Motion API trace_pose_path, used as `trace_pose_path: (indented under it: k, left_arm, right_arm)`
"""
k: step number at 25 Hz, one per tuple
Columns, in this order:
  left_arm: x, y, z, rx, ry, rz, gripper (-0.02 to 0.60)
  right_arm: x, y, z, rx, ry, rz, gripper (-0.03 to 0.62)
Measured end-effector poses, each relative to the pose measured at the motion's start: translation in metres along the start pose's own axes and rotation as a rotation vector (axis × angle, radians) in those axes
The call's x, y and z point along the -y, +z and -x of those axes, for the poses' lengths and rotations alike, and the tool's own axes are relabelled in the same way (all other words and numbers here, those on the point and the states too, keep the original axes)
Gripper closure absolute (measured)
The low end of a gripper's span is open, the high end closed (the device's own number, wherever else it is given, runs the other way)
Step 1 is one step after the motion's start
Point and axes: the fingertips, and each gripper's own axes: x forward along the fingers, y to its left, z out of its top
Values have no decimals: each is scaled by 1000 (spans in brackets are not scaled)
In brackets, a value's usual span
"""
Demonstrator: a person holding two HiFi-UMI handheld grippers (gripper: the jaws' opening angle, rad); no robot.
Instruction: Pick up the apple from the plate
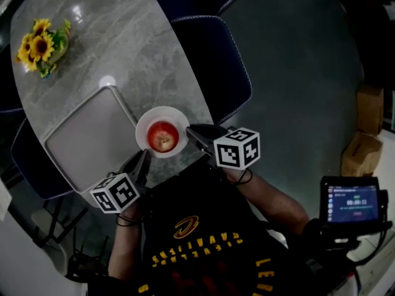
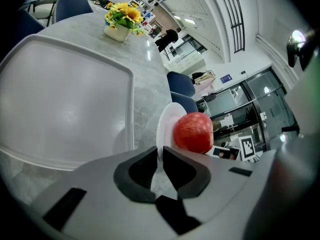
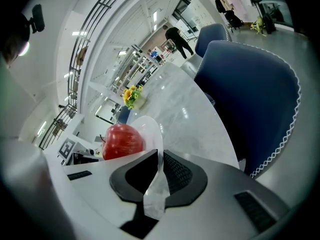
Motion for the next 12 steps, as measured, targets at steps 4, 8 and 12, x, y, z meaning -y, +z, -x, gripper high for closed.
trace_pose_path:
  k: [4, 8, 12]
  left_arm:
    - [4, 1, -8, -1, 1, 8, 543]
    - [8, 1, -13, -12, -7, 8, 543]
    - [10, 4, -17, -17, -11, 13, 543]
  right_arm:
    - [6, 6, 2, -5, 5, -3, 551]
    - [11, 11, 5, -2, -6, -2, 551]
    - [16, 15, 4, -5, -15, -7, 551]
